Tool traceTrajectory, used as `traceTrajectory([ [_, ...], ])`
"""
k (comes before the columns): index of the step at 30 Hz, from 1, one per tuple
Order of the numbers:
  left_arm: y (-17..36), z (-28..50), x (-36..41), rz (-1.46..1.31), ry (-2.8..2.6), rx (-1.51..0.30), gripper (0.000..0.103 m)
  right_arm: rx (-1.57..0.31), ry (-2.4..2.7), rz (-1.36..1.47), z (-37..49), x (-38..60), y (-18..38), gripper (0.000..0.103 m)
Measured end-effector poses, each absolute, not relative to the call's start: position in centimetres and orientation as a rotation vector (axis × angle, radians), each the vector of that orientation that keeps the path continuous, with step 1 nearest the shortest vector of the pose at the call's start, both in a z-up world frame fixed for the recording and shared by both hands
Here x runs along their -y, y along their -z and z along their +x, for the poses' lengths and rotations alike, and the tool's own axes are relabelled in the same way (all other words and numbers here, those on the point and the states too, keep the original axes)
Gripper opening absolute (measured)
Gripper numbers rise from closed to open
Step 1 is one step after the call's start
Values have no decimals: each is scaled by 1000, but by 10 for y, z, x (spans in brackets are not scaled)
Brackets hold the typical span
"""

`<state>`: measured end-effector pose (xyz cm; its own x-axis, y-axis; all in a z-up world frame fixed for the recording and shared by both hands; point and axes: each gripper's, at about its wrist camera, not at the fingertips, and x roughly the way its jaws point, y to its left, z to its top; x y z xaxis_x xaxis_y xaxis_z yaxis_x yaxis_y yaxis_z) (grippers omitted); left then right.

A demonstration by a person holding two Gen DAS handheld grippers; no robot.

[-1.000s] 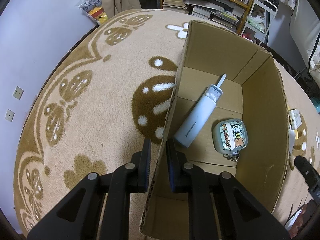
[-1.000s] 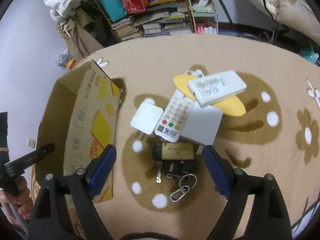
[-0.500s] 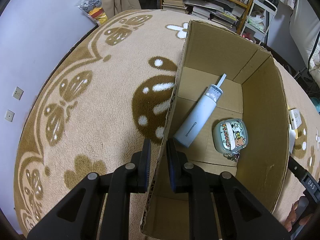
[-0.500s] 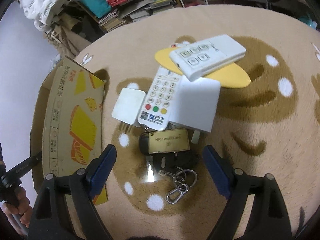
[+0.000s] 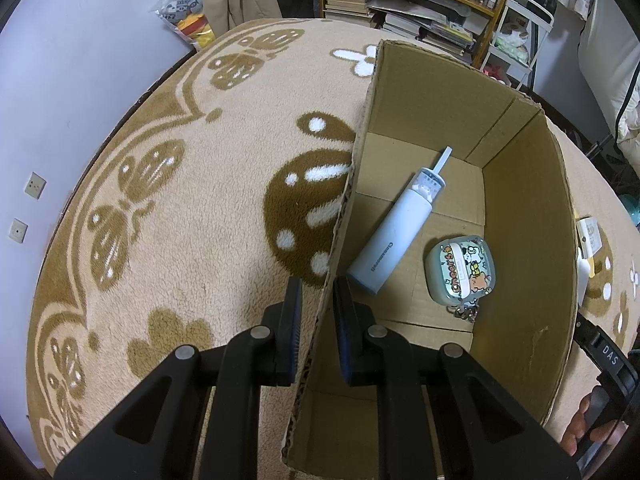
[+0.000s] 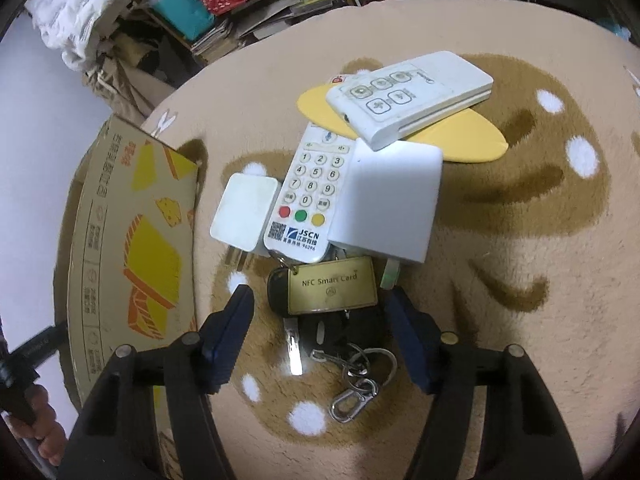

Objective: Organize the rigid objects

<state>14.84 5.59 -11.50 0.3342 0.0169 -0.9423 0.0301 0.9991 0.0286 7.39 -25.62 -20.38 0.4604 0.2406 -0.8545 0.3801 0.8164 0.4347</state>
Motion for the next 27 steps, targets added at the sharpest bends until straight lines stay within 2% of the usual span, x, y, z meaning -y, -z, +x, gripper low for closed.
traceTrajectory([
  [9,114,148,-56,42,9,-1231,15,-1103,97,604,85,257,208,73],
  [14,116,148,-57,33,12,-1235,15,-1103,87,538,87,251,207,70],
  [15,116,148,-58,35,12,-1236,15,-1100,89,544,86,252,207,68],
  [18,116,148,-58,39,12,-1236,15,-1094,129,540,86,257,208,52],
  [21,118,148,-59,39,10,-1240,15,-1103,135,576,86,265,212,51],
  [27,118,150,-60,39,11,-1243,15,-1109,134,547,89,261,212,58],
])
